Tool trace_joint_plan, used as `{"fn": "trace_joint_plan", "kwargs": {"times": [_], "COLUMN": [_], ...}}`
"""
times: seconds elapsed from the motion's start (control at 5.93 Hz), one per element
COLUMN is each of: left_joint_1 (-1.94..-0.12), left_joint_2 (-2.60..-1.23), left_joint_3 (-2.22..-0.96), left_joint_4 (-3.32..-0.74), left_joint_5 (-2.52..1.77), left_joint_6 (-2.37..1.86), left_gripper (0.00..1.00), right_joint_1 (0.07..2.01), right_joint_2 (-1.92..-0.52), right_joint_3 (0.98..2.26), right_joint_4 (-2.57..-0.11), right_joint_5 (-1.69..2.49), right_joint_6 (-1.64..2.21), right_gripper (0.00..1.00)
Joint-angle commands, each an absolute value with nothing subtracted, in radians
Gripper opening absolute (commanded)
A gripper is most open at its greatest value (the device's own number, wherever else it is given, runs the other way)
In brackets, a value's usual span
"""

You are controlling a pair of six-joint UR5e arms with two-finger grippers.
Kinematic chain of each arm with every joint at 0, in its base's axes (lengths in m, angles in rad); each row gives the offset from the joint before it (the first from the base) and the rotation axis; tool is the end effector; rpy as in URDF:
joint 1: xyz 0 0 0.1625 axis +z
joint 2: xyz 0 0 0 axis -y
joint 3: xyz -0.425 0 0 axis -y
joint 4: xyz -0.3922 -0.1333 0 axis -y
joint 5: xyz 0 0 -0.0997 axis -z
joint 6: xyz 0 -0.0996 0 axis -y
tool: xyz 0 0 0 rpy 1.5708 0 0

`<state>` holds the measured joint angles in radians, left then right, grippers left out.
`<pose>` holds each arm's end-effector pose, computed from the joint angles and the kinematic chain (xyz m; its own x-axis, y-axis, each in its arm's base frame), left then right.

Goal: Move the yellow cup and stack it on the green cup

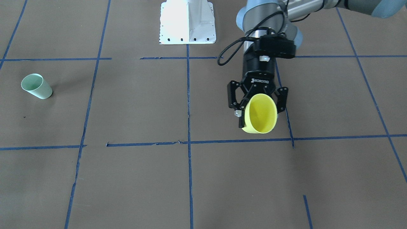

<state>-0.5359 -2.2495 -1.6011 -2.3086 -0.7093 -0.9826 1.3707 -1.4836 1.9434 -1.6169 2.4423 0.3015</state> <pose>0.4446 -0.5070 0.1470 0.6322 0.0448 -0.7735 0.7563 0.1810 0.6287 -0.0445 -0.5068 0.4305 0.5980 -0.1436 0.7885 0.0046 0.9844 0.1758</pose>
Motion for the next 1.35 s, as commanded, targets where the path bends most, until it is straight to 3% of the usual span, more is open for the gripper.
{"fn": "trace_joint_plan", "kwargs": {"times": [0.0, 0.34, 0.51, 0.68, 1.01, 1.18], "left_joint_1": [-0.457, -0.407, -0.397, -0.396, -0.368, -0.362], "left_joint_2": [-2.350, -2.394, -2.401, -2.434, -2.436, -2.436], "left_joint_3": [-1.489, -1.434, -1.402, -1.353, -1.347, -1.347], "left_joint_4": [-2.274, -2.253, -2.253, -2.253, -2.253, -2.253], "left_joint_5": [-0.601, -0.552, -0.552, -0.552, -0.531, -0.531], "left_joint_6": [-0.985, -0.986, -1.014, -1.032, -1.032, -1.034], "left_gripper": [0.35, 0.35, 0.35, 0.35, 0.35, 0.35], "right_joint_1": [1.252, 1.166, 1.102, 1.077, 1.022, 0.975], "right_joint_2": [-1.302, -0.989, -0.910, -0.803, -0.526, -0.450], "right_joint_3": [1.945, 1.927, 1.905, 1.803, 1.471, 1.388], "right_joint_4": [-1.725, -2.085, -2.086, -2.094, -2.103, -2.103], "right_joint_5": [2.438, 2.419, 2.392, 2.391, 2.396, 2.392], "right_joint_6": [0.428, 0.467, 0.589, 0.595, 0.626, 0.627], "right_gripper": [1.00, 1.00, 1.00, 1.00, 1.00, 1.00]}}
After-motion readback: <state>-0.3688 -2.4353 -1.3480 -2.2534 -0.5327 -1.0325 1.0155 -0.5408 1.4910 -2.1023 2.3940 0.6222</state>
